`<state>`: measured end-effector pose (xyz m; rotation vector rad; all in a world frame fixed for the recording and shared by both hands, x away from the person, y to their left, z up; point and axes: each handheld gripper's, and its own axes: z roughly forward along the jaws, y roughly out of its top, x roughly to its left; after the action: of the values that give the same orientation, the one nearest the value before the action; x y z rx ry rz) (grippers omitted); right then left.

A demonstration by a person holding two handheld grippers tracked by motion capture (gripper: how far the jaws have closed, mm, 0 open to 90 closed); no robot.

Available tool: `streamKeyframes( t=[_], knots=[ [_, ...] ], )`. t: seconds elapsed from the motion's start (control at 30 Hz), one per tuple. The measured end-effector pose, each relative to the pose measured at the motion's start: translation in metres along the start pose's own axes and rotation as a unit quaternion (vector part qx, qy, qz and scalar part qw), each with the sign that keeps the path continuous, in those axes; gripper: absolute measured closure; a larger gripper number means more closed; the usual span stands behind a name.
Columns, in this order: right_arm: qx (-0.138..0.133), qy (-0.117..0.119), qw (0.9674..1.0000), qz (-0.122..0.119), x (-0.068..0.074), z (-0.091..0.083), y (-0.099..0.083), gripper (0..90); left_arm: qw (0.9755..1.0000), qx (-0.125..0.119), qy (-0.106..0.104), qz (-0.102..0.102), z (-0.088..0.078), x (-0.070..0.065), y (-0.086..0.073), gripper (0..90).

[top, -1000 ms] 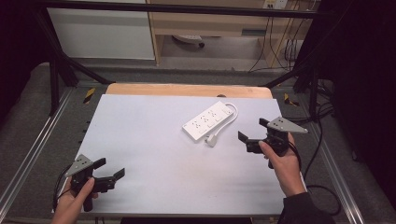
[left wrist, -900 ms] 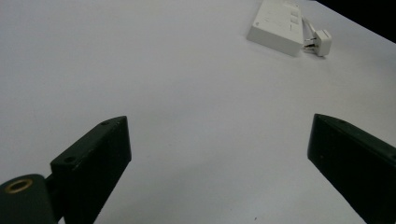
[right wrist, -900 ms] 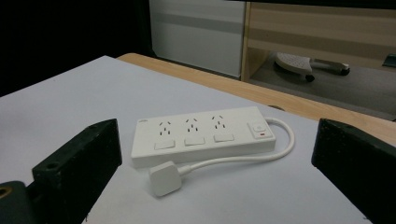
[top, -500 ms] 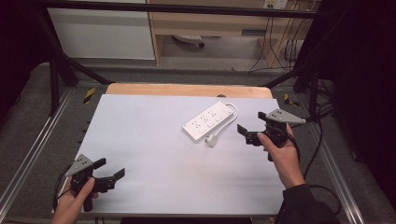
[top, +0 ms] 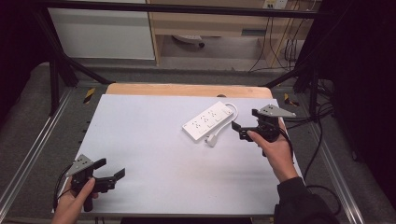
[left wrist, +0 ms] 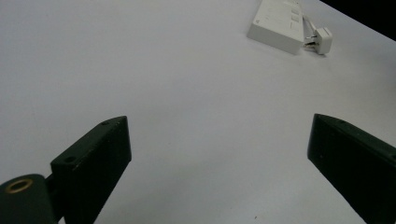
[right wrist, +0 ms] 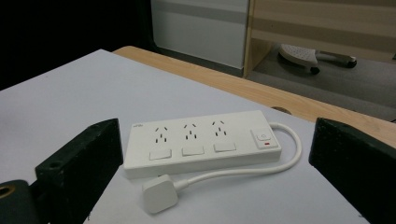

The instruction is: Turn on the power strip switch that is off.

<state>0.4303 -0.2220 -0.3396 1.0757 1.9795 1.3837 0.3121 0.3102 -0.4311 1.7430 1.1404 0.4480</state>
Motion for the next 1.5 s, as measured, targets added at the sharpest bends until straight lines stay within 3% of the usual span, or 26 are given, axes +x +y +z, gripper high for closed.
streamKeyframes(
  t=[0.47,0.8,1.0,1.5],
  knots=[
    [0.001,-0.011,0.9998,0.017,-0.004,0.023,0.001,8.0,1.0,0.003,-0.001,0.0,0.0,0.001,0.0,6.4],
    [0.017,-0.023,0.9991,0.031,-0.009,0.048,-0.001,10.7,1.0,0.005,-0.003,-0.001,0.001,0.0,0.0,6.4],
    [0.019,-0.032,0.9986,0.037,-0.011,0.059,-0.003,20.4,1.0,0.005,-0.003,-0.001,0.001,0.0,0.0,6.4],
    [0.045,-0.014,0.9983,0.034,-0.005,0.081,-0.009,38.1,1.0,0.006,-0.004,0.002,0.001,0.0,0.0,6.5]
  ],
)
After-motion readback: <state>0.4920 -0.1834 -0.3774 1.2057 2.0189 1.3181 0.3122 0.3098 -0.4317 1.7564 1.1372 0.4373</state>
